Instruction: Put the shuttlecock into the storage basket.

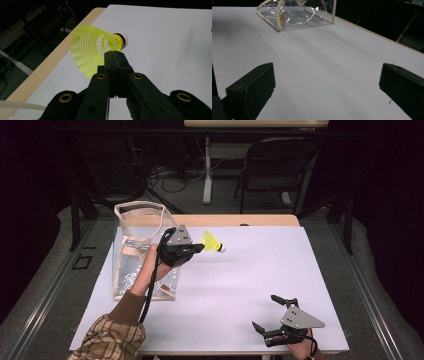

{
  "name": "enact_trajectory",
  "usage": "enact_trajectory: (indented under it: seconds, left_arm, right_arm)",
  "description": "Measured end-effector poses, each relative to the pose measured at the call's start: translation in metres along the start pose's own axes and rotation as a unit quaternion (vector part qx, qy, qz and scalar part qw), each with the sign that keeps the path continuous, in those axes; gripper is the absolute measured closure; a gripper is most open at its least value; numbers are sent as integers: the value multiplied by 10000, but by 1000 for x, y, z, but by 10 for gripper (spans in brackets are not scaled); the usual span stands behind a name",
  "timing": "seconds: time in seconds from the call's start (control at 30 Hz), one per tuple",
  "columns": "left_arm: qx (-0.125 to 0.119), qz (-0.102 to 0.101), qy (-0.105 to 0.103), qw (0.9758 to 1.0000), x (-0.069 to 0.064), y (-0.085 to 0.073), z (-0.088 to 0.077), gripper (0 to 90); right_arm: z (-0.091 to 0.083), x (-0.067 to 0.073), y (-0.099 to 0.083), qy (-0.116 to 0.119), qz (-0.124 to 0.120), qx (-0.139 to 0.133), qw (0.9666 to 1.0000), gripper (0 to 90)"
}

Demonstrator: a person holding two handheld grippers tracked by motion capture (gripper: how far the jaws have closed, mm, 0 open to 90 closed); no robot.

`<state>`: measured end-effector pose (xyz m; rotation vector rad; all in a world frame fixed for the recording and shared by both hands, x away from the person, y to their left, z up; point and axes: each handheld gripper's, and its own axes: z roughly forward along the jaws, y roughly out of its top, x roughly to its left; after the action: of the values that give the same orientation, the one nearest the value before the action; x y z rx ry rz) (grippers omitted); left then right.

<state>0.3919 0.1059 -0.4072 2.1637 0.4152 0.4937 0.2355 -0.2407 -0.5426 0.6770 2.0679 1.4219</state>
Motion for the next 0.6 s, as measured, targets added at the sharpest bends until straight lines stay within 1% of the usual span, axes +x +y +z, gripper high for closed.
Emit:
enact_trajectory:
  seconds: [0.33, 0.43, 0.6]
  left_arm:
    - [-28, 56, 61, 10000, 1, 6, -3, 900]
    - [-62, 45, 56, 10000, 2, 8, -4, 900]
    - [-76, 81, 93, 9999, 4, 11, -8, 900]
  right_arm:
    - [0, 0, 0, -7, -1, 9, 10000, 0]
    - [0, 0, 0, -5, 1, 13, 10000, 0]
    - [0, 0, 0, -9, 0, 22, 10000, 0]
